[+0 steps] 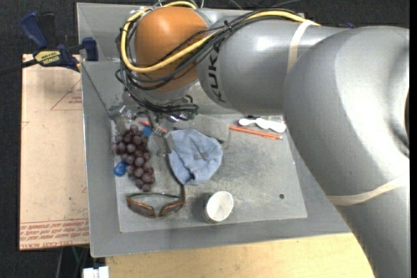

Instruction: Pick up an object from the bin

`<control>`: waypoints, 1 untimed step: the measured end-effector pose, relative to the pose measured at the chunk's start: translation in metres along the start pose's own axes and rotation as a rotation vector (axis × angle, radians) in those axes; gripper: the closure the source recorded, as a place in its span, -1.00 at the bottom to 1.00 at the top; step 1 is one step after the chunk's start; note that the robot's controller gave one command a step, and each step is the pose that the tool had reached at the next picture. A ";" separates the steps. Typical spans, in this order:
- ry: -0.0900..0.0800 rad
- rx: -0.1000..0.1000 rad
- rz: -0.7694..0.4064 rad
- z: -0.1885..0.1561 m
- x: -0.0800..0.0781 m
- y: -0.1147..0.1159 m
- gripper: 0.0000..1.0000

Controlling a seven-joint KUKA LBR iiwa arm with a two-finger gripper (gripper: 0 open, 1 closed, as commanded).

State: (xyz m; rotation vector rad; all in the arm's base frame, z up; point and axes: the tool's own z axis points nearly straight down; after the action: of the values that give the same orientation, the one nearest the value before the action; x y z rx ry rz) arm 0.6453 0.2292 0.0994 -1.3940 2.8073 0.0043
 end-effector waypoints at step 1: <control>-0.002 0.004 0.035 0.027 -0.020 0.007 -1.00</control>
Offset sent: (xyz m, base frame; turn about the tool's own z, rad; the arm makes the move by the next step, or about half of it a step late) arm -0.0027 0.0188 -0.0294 -0.4112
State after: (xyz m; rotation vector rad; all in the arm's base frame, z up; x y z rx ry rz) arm 0.6517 0.2493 0.0727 -1.3430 2.8283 0.0001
